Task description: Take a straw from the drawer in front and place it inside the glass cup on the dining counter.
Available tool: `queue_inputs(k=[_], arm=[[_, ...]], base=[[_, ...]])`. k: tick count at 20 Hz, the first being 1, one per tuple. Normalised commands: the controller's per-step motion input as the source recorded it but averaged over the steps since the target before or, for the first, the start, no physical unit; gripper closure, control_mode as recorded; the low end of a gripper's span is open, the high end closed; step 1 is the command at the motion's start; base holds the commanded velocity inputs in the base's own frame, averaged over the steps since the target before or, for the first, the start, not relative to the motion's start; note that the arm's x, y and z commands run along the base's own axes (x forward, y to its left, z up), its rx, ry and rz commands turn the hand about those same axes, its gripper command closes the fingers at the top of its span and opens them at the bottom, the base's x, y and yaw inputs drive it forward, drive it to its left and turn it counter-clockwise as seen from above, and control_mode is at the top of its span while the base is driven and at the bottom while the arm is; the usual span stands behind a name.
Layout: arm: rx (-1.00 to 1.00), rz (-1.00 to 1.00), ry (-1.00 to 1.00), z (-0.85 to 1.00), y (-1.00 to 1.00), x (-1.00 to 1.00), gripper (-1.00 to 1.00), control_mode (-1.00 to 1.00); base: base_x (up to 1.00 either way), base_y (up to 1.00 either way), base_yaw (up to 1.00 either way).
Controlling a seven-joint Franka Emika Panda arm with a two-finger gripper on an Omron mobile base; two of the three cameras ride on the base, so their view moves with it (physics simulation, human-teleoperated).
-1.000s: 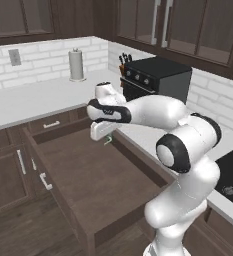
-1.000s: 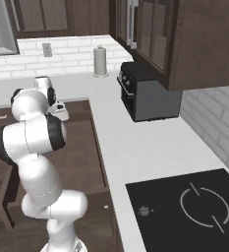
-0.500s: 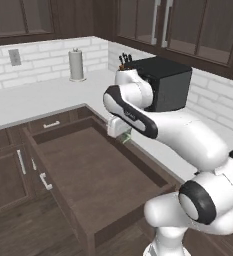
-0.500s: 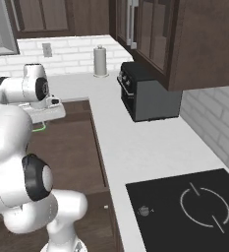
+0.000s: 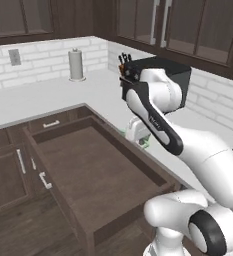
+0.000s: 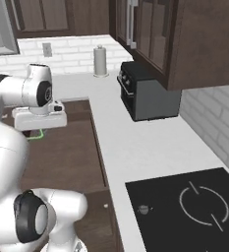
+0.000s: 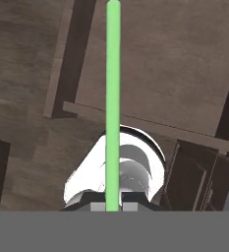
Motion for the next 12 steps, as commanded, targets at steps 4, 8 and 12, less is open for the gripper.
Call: queue_inputs(k=[4, 8, 12], arm=[[0.0, 0.0, 0.0, 0.0, 0.0, 0.0, 1.0, 1.0], [0.0, 0.0, 0.0, 0.0, 0.0, 0.0, 1.0, 1.0], [0.0, 0.0, 0.0, 0.0, 0.0, 0.0, 1.0, 1.0]], base=[[-1.0, -0.14, -0.02], [-1.0, 0.05, -0.03], [-1.0, 0.78, 0.18]])
